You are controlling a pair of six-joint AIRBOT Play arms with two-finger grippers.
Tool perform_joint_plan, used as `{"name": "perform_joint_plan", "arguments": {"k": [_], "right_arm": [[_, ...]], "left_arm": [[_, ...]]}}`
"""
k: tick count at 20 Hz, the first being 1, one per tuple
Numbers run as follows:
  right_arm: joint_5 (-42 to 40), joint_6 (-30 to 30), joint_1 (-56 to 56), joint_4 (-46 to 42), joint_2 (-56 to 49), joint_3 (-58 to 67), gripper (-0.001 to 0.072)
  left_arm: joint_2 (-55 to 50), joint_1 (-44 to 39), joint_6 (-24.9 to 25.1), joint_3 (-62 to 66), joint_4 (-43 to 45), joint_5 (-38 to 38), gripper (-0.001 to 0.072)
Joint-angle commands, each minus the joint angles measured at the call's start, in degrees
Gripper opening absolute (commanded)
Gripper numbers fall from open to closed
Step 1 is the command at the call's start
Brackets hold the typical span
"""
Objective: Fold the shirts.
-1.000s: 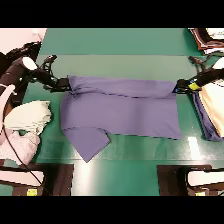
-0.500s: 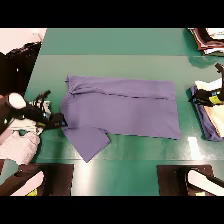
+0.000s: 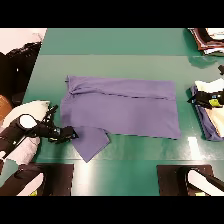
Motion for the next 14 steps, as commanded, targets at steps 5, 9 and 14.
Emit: {"name": "perform_joint_plan", "arguments": {"k": [5, 9, 14], "right_arm": [[7.56, -2.34, -0.24, -5.14, 0.2, -1.25, 0.0367], [9.7, -2.36, -6.23, -6.56, 0.17, -11.69, 0.0368], [7.58, -6.01, -14.88, -0.92, 0.13, -24.96, 0.048]], "left_arm": [[0.09, -2.27, -1.62, -1.27, -3.28, 6.49, 0.0025], [0.15, -2.27, 3.32, 0.81, -4.74, 2.43, 0.0026], [0.13, -2.27, 5.25, 4.17, -4.66, 2.51, 0.0025]]}}
